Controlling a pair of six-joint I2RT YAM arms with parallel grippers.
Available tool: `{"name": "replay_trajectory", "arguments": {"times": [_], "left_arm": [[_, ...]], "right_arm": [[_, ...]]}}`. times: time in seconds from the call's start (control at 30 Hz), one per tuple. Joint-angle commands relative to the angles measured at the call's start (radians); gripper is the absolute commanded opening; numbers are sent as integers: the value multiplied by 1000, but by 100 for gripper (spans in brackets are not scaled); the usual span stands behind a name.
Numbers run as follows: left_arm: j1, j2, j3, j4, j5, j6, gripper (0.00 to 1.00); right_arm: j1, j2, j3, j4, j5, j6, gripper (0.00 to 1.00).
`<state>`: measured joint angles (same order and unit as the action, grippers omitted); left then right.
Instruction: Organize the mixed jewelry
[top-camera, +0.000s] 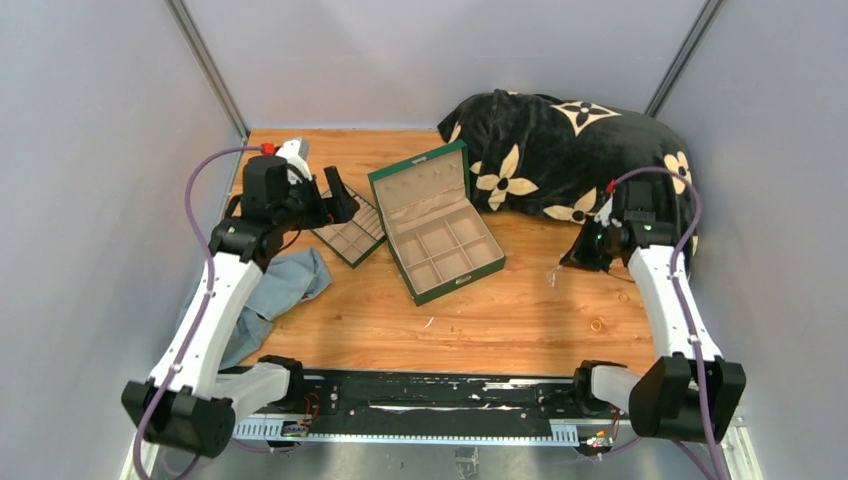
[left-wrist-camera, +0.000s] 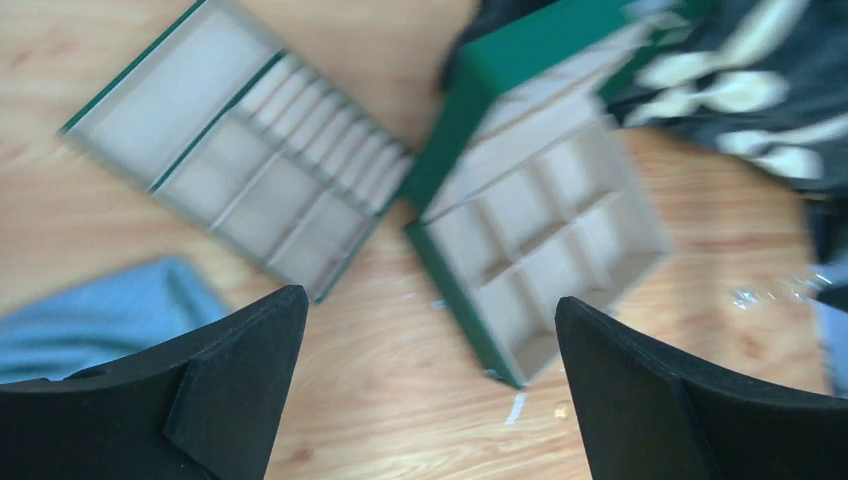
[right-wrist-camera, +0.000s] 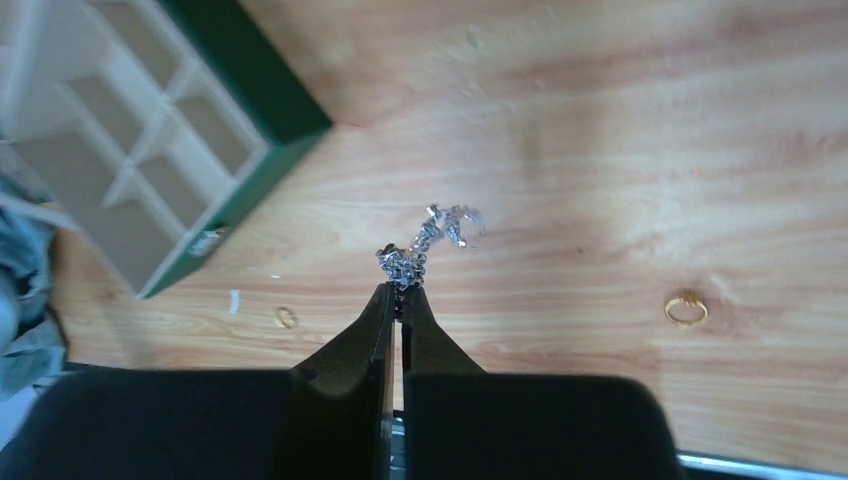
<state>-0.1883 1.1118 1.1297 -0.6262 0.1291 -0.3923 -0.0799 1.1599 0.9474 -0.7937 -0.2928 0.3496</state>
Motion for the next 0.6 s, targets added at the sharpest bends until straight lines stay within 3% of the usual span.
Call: {"name": "replay_trajectory", "arguments": {"times": [0.0, 0.17, 0.33, 0.47, 0.57], "left_arm": [[-19, -73, -19, 214, 342, -50, 100], [-20, -35, -34, 387, 546, -145, 100], [-90, -42, -103, 650, 589, -165, 100], [-174, 45, -16, 660, 730, -133, 100], [-242, 105, 28, 675, 760, -134, 100]], "right_arm": [[18, -30, 155, -82, -111, -45, 0], [44, -26, 330, -55, -285, -71, 0], [76, -13, 446, -59, -430, -118, 0], [120, -13, 459, -21, -644, -100, 0], [136, -31, 424, 93, -819, -24, 0]]}}
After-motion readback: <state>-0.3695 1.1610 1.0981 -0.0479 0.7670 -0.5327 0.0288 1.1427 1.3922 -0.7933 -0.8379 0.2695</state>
